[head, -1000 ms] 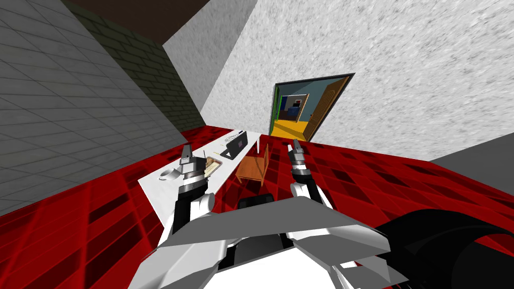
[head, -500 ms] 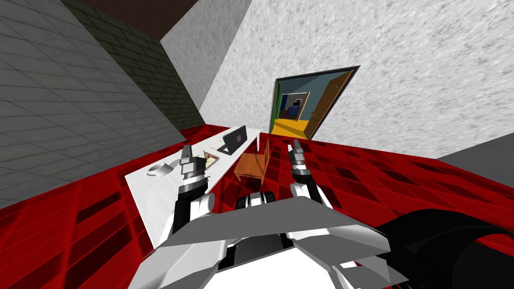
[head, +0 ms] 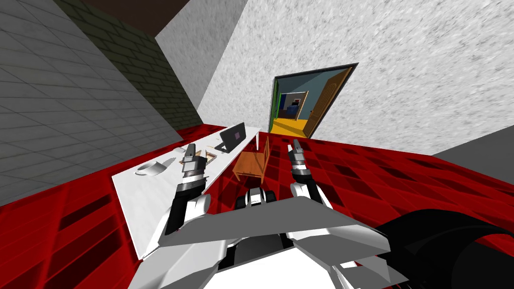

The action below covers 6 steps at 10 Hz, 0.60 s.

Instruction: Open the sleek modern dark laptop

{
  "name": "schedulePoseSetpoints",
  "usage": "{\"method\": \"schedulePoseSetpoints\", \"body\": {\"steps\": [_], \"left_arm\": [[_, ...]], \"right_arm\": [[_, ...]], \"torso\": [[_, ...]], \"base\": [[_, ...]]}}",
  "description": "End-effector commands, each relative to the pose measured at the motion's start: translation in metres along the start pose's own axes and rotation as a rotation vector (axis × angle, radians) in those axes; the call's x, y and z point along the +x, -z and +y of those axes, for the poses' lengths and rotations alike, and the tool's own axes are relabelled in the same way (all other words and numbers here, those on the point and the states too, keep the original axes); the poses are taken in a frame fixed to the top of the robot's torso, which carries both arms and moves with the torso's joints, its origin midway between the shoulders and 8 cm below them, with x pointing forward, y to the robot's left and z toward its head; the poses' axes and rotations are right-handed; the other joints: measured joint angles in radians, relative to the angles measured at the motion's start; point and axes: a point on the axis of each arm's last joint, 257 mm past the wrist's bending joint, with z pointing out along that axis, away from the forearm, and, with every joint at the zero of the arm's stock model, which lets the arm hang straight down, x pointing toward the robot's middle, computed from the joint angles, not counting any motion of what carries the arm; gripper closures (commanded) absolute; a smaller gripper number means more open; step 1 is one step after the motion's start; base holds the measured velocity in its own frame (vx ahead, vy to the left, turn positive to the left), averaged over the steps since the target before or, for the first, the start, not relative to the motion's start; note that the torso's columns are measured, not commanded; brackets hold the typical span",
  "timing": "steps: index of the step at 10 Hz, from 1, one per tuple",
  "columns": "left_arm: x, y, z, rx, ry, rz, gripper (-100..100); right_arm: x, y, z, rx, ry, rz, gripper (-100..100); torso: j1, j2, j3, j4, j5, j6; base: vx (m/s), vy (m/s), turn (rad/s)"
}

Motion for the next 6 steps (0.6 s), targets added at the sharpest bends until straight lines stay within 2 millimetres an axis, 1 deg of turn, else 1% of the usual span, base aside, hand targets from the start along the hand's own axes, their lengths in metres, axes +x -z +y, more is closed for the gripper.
{"method": "schedulePoseSetpoints", "body": {"steps": [1,6], "left_arm": [[0.003,-0.005,0.009,-0.041,-0.027,0.050,-100],[0.002,-0.015,0.023,-0.114,-0.048,0.087,-100]], "right_arm": [[0.000,0.000,0.000,0.000,0.000,0.000,0],[0.000,0.000,0.000,0.000,0.000,0.000,0]], "torso": [[0.000,0.000,0.000,0.000,0.000,0.000],[-0.001,0.001,0.000,0.001,0.000,0.000]], "base": [[0.017,0.019,-0.090],[0.014,0.018,-0.078]]}}
